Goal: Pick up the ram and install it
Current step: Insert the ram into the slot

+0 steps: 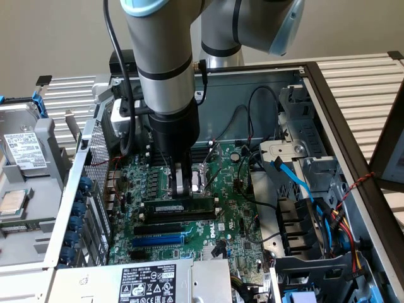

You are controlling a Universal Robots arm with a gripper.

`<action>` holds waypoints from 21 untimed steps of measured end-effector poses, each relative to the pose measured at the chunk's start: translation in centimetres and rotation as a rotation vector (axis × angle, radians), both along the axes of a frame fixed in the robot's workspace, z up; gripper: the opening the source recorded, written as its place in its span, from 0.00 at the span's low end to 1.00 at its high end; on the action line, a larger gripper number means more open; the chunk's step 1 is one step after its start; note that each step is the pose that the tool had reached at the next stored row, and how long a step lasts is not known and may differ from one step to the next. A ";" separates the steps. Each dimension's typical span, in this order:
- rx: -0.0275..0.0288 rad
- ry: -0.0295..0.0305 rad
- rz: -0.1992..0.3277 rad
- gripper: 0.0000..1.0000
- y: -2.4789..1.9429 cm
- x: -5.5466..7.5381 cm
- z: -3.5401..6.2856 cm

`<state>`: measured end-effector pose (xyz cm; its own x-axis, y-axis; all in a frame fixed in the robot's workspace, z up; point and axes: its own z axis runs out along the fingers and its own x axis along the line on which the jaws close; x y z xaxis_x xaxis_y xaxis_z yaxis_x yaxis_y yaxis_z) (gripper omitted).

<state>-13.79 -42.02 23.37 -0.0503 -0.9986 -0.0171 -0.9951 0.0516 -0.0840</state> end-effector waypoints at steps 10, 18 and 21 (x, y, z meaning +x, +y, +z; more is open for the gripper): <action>0.0009 -0.0009 -0.009 0.12 0.00 -0.3 -0.07; -0.0006 -0.0015 -0.009 0.12 0.00 -0.3 -0.08; -0.0005 -0.0030 -0.008 0.12 0.00 -0.3 -0.08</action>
<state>-14.04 -42.01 23.28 -0.0585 -0.9981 -0.0167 -0.9944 0.0597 -0.0870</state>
